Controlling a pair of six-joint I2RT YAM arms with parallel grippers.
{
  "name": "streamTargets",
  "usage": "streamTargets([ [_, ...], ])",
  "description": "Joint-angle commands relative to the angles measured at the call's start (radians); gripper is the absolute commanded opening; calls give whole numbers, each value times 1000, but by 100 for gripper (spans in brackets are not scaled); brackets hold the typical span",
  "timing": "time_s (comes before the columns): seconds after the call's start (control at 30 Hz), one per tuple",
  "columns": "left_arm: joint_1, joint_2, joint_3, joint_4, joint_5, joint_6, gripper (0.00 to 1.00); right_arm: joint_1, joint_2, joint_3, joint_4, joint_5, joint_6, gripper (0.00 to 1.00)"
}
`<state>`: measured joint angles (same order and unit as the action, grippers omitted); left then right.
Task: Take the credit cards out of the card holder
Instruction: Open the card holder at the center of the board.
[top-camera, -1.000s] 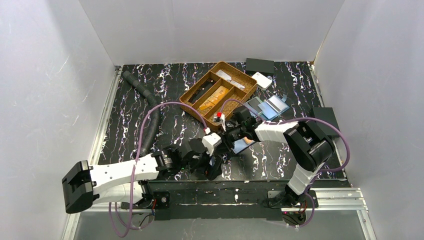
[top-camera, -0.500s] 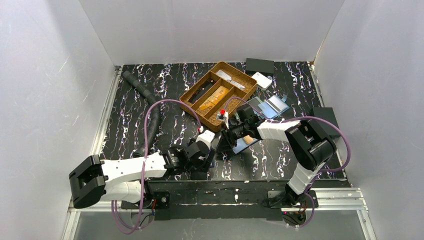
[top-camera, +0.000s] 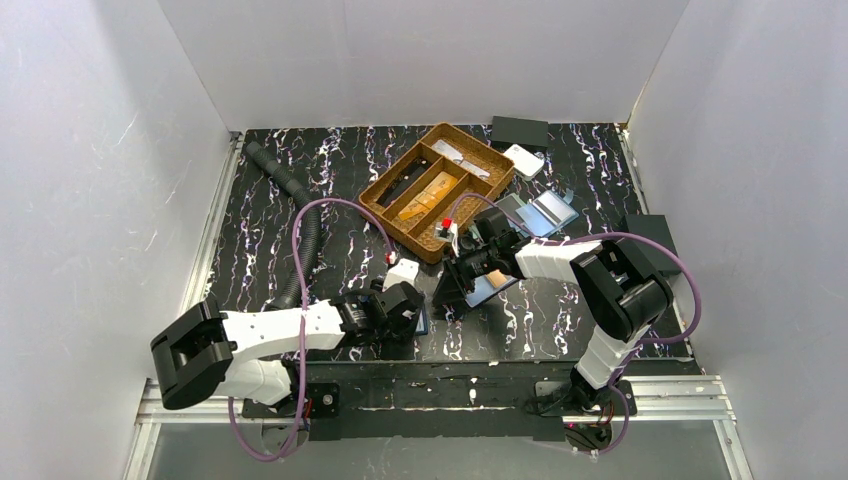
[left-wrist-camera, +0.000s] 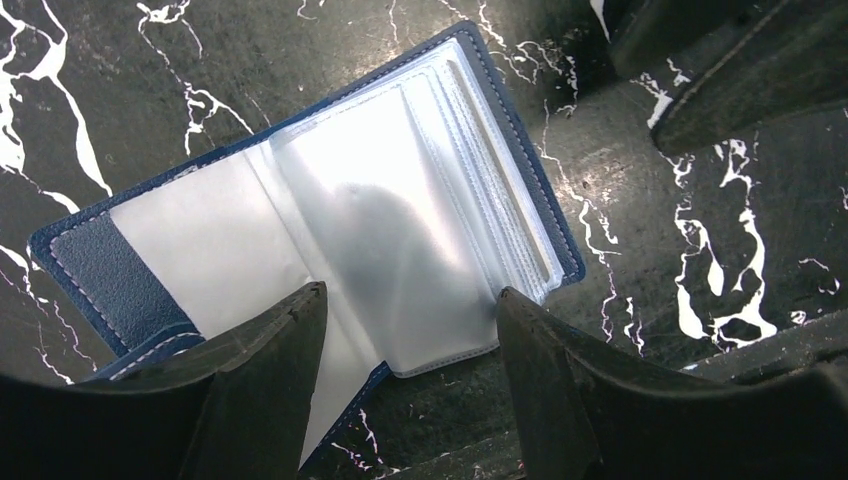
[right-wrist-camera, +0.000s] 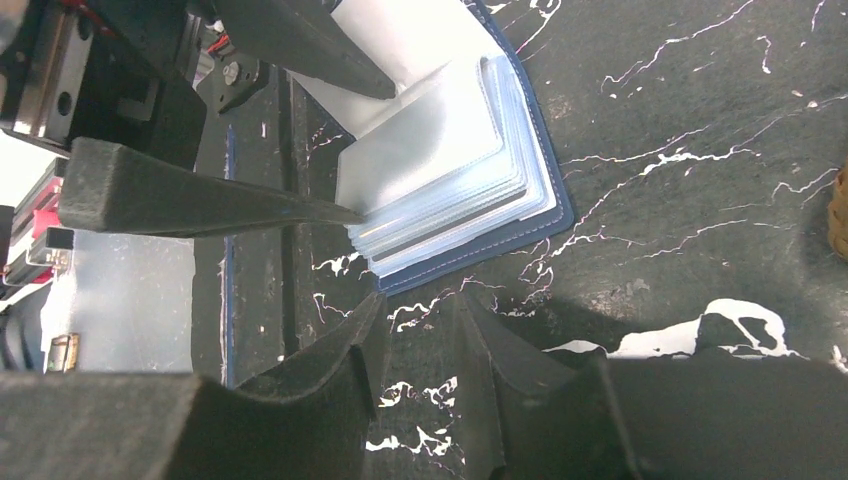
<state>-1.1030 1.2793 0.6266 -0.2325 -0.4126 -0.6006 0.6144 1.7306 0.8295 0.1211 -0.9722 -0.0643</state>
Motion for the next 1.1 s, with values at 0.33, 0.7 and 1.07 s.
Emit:
streamTargets([
  [0.33, 14, -51, -69, -3, -27, -161, 16, -5, -91, 70, -198, 24, -211, 40],
  [0.7, 128, -354, -384, 417, 343, -249, 0, 1, -118, 338, -883, 125, -648, 41],
  [1.07, 132, -46, -256, 783, 745, -118, 0, -10, -352, 76, -757, 139, -696, 66],
])
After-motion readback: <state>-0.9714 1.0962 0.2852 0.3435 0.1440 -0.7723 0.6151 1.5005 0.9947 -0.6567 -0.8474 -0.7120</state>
